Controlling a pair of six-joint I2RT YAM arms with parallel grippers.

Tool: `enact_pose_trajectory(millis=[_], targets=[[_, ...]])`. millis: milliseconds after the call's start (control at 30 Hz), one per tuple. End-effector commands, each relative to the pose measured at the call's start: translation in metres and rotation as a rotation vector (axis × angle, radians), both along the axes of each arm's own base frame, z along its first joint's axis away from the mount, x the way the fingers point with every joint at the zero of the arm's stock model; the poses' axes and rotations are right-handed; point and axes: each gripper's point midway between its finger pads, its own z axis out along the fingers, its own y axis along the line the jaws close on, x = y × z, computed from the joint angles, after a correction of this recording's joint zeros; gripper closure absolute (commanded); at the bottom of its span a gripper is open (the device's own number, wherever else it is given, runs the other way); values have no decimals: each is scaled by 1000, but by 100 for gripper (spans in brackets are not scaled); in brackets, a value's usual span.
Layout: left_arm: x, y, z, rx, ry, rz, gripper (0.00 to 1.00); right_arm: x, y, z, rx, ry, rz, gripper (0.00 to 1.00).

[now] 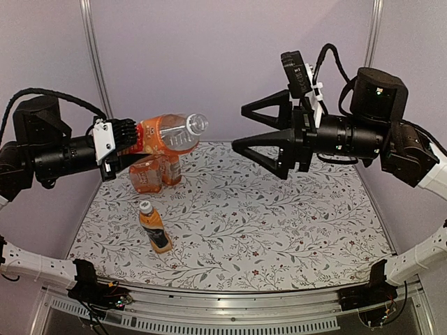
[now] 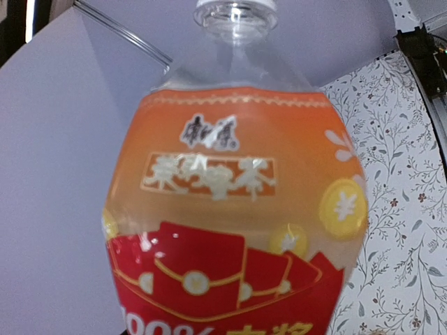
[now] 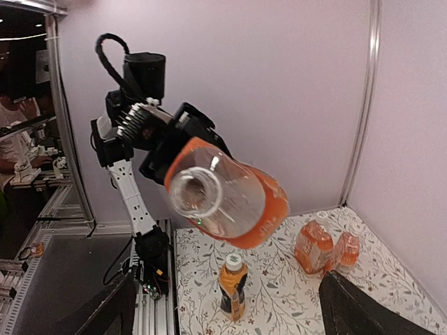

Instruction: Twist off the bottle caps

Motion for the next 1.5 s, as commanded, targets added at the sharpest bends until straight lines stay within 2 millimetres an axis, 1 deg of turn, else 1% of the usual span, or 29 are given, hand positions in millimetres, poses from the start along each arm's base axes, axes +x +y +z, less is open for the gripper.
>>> enact_pose_trajectory(millis=[0,33,67,167,333,400,600,667,800,967,1133,1200,1300,1333,1367,1400,1433,1467], targets=[[-1,3,-7,17,15,-6,77,-39,40,31,130,-241,140,9],[-1,2,-7,17,15,-6,77,-40,44,35,137,-252,142,10],[-1,2,-7,18,17,-8,77,-39,51,34,139,-255,143,10],[-1,2,-7,18,18,-8,77,-37,63,35,143,-254,147,13],[-1,2,-7,20,18,-9,77,-33,74,34,146,-256,137,20],[-1,2,-7,21,19,-8,77,-28,75,34,145,-256,113,21],[-1,1,-7,21,19,-13,77,-4,72,32,122,-272,-22,25],[-2,1,-7,22,21,-14,77,-1,72,29,113,-273,-35,28],[-1,1,-6,20,21,-13,77,0,77,19,88,-262,-32,38],[-2,2,-5,16,18,-12,77,2,76,7,62,-256,-40,41],[-2,1,-6,18,18,-14,77,3,76,6,62,-243,-36,58],[-2,2,-6,17,17,-14,77,3,77,5,58,-237,-32,69],[-2,2,-7,20,17,-12,77,0,77,6,65,-230,-20,94],[-2,2,-7,21,17,-11,77,0,76,7,67,-229,-18,100],[-2,2,-9,23,18,-10,77,0,76,7,69,-224,-16,100],[-2,2,-10,26,19,-10,70,-1,75,8,72,-219,-16,100],[-1,2,-11,26,19,-8,50,-1,73,10,76,-215,-19,100],[-1,3,-13,27,21,-4,26,1,72,11,77,-206,-33,100]])
